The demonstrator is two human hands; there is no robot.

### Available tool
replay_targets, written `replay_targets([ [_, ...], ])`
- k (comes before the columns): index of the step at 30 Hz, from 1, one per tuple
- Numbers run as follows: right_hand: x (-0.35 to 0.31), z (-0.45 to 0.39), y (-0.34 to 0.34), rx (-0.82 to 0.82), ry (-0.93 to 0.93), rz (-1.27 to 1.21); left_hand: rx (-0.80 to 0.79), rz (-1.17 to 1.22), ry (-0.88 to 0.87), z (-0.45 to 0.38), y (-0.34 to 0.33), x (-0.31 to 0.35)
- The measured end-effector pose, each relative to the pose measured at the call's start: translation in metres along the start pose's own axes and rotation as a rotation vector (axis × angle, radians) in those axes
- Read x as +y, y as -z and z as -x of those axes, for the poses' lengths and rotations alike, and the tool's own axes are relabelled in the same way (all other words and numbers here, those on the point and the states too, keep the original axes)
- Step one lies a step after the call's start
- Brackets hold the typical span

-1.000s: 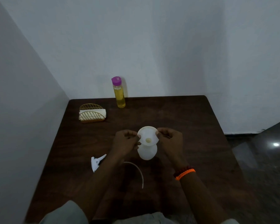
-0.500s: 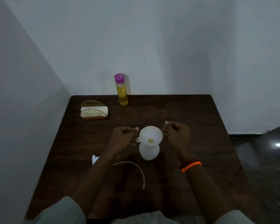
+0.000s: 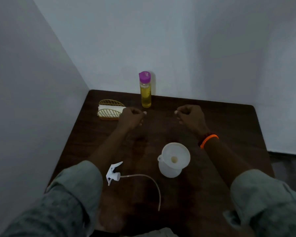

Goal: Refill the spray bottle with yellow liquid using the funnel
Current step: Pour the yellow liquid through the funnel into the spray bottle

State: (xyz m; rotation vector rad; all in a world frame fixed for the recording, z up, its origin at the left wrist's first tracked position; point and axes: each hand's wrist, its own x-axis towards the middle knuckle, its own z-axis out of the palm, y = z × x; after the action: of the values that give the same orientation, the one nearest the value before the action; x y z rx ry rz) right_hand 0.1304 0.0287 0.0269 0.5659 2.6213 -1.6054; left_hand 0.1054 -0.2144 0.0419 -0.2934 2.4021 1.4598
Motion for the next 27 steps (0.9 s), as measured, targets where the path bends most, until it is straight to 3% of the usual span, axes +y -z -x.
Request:
replay_targets([
  [8,-0.019,-0.088,-0.060,-0.242,0.118,0.235,0.210,-0.164,-0.258,-0.082,0.015,0.029],
  [13,-0.043,-0.114,-0.092,-0.347,0.274,0.212,0.158,-0.185,-0.496,-0.118,0.018,0.051],
  [18,-0.059,-0.123,-0.108,-0.330,0.344,0.098,0.079,-0.228,-0.608,-0.129,0.021,0.056],
  [27,-0.068,-0.086,-0.079,-0.303,0.366,0.078,0.140,-0.191,-0.707,-0.085,0.023,0.067],
])
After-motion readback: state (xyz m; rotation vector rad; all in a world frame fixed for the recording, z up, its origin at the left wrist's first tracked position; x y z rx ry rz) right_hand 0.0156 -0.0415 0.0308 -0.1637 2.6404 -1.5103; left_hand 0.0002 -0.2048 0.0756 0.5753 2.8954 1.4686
